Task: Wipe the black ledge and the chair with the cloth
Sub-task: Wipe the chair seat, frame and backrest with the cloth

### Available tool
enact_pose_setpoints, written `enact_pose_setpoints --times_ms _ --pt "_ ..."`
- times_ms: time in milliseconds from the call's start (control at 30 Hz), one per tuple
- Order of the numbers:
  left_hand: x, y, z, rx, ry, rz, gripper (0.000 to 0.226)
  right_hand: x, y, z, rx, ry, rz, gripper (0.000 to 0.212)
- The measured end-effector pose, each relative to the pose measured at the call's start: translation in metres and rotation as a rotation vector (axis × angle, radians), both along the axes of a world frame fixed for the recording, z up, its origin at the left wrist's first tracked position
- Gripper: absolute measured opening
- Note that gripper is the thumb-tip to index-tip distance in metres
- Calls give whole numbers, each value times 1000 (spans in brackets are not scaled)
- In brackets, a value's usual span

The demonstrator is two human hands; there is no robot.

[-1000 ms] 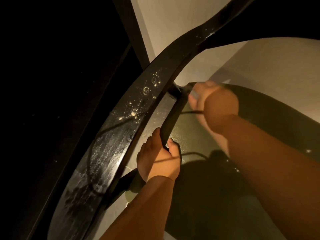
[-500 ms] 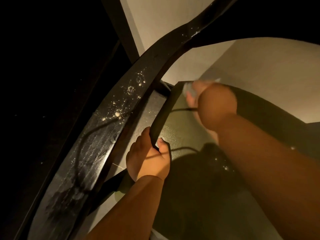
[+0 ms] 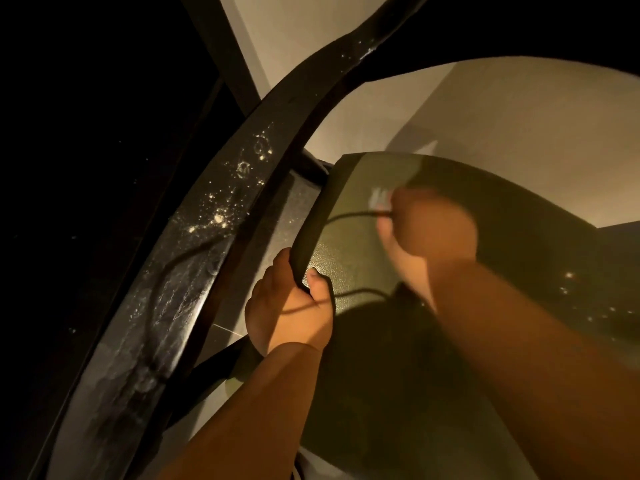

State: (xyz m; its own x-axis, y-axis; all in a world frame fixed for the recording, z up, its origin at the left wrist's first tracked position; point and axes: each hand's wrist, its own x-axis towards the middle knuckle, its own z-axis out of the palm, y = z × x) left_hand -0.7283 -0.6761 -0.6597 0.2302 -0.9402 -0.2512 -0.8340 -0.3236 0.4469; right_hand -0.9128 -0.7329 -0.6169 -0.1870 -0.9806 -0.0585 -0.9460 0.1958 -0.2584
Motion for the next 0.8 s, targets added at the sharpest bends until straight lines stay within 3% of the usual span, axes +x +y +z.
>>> enact_pose_setpoints --times_ms 67,167,233,300,433,567,633,733,800 --pt "-1 0 0 -3 0 -2 56 17 46 2 -46 -20 144 19" --pt "-2 -1 0 -13 -12 11 58 -3 43 -10 -74 49 320 25" --pt "-2 0 0 -34 -18 11 59 -27 9 -13 -173 176 222 29" --pt "-1 2 -1 -64 -25 4 59 -46 -24 -12 -137 225 58 35" --pt "-2 2 0 -70 -39 -3 54 -40 -19 -1 -65 102 -56 40" --pt "-4 2 4 -71 -34 18 49 12 63 6 43 -9 207 17" --pt "-4 2 4 -72 -33 18 48 2 70 -3 17 -12 321 17" --pt "-3 1 2 -100 -50 -7 50 -37 23 -14 -140 199 183 36" --pt "-4 2 0 -135 -31 -11 53 -59 -9 -8 -71 295 22 40"
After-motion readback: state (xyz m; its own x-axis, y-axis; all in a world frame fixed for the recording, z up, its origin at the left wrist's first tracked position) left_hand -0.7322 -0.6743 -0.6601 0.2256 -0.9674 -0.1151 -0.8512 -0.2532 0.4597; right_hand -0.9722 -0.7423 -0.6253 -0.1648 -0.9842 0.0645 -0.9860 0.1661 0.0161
